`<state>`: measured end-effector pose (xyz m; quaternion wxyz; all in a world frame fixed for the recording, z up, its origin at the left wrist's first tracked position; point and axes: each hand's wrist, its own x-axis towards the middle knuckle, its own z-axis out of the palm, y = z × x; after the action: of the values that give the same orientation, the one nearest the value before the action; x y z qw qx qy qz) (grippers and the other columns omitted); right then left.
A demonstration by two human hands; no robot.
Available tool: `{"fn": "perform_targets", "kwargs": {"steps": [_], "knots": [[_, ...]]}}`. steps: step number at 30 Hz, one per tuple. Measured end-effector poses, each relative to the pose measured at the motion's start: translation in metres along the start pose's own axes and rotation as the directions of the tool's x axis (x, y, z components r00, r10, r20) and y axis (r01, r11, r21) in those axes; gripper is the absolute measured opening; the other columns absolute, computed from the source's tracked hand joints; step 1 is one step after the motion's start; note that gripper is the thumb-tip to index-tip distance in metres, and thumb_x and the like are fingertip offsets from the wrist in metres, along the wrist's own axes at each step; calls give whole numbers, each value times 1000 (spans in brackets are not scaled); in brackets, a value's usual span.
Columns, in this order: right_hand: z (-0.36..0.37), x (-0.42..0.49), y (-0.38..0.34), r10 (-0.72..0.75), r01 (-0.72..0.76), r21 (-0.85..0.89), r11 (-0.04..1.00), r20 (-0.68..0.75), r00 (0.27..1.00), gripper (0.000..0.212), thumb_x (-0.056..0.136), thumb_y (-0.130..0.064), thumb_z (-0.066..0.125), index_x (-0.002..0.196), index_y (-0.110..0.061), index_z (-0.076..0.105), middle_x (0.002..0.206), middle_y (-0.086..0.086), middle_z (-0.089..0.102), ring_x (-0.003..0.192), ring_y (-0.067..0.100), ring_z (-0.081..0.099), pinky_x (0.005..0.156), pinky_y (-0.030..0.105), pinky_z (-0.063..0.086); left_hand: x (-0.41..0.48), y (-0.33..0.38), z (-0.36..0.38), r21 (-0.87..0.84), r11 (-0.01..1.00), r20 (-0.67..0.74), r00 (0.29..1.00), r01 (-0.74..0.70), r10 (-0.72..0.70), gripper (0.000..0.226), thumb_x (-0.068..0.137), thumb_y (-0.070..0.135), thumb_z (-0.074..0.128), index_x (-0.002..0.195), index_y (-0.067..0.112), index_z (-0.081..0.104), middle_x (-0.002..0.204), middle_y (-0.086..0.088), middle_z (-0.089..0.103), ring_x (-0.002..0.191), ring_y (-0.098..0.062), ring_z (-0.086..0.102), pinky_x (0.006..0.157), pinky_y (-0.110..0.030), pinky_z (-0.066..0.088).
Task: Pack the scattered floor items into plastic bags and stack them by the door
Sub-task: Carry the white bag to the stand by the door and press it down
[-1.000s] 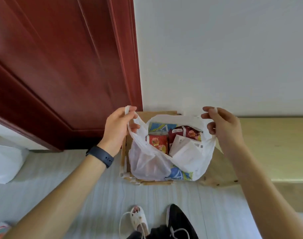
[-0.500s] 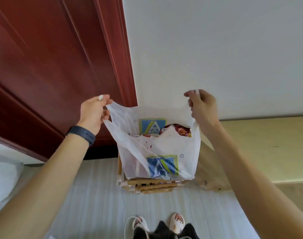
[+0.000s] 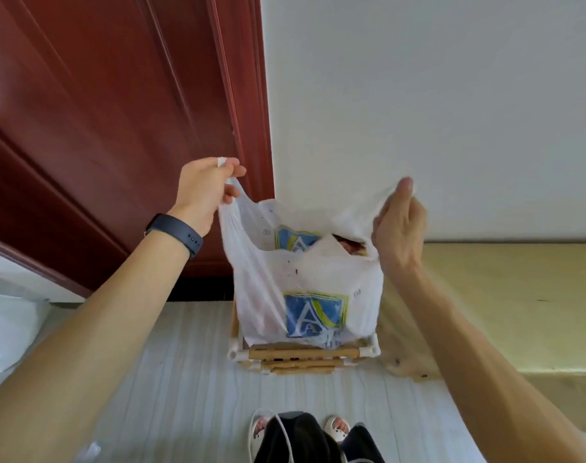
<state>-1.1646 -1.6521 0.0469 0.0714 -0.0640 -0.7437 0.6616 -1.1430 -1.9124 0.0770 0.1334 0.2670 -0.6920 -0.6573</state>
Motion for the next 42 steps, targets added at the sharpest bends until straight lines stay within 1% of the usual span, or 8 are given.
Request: {"fn": "perform_targets", "kwargs": {"steps": [6, 18, 24, 27, 33, 36, 39, 42], "knots": [[20, 8, 34, 113, -112, -13, 994, 162, 980, 48, 96, -56, 31, 64, -20, 27, 57, 1, 25, 53, 17, 24, 52, 34, 23, -22, -37, -8, 356, 930, 68, 995, -92, 72, 27, 89, 35, 64, 115, 28, 59, 100, 11, 67, 84, -6, 65, 79, -27, 48], [-8, -5, 75, 157, -141, -153, 978, 101, 982, 59, 92, -60, 35, 65, -8, 27, 63, 8, 27, 59, 22, 27, 56, 40, 28, -118, -169, 22, 479, 862, -169, 947, -162, 273, 98, 72, 52, 75, 149, 21, 23, 155, -2, 20, 143, -19, 20, 110, -37, 20], [-48, -39, 105, -92, 102, -263, 959, 51, 994, 40, 91, -61, 40, 97, -23, 51, 95, -3, 55, 87, 19, 56, 76, 40, 49, -106, -203, 20, 586, 782, -7, 964, -213, 267, 36, 89, 39, 47, 113, 21, 67, 116, 8, 64, 112, -21, 54, 94, -48, 46], [-70, -47, 136, -149, 219, -453, 864, 184, 972, 66, 87, -60, 50, 133, -13, 43, 132, 4, 43, 122, 18, 44, 99, 35, 38, -95, -203, 19, 545, 785, 19, 941, -293, 338, 29, 95, 28, 44, 109, 17, 67, 104, 2, 67, 100, -25, 60, 83, -42, 52], [-54, -42, 146, -188, 316, -564, 763, 274, 943, 39, 95, -35, 34, 86, -6, 58, 104, 4, 60, 94, 31, 54, 80, 37, 42, -86, -153, 43, 342, 925, -199, 950, -162, 240, 34, 104, 30, 40, 128, 18, 60, 89, 12, 67, 80, 6, 59, 70, -3, 39], [-35, -31, 126, -196, 301, -463, 834, 260, 945, 26, 97, -35, 39, 96, -14, 54, 101, -4, 57, 91, 20, 55, 78, 46, 49, -79, -143, 47, 223, 969, -312, 934, -103, 171, 44, 105, 41, 30, 113, 14, 64, 89, 8, 67, 85, 0, 62, 77, -14, 43], [-32, -39, 120, -232, 329, -337, 882, 296, 927, 44, 98, -47, 39, 128, -16, 46, 139, 0, 43, 131, 15, 42, 103, 39, 40, -63, -143, 45, 83, 994, -433, 901, 68, -26, 50, 106, 39, 27, 67, 13, 46, 61, 0, 48, 56, -15, 48, 64, -29, 36], [-39, -47, 132, -160, 280, -446, 850, 287, 944, 85, 84, -69, 47, 147, -16, 26, 158, 7, 18, 147, 23, 19, 115, 41, 22, -51, -140, 46, -5, 989, -492, 861, 147, -130, 50, 106, 35, 27, 60, 17, 33, 58, 2, 39, 51, -14, 39, 61, -30, 33]]}}
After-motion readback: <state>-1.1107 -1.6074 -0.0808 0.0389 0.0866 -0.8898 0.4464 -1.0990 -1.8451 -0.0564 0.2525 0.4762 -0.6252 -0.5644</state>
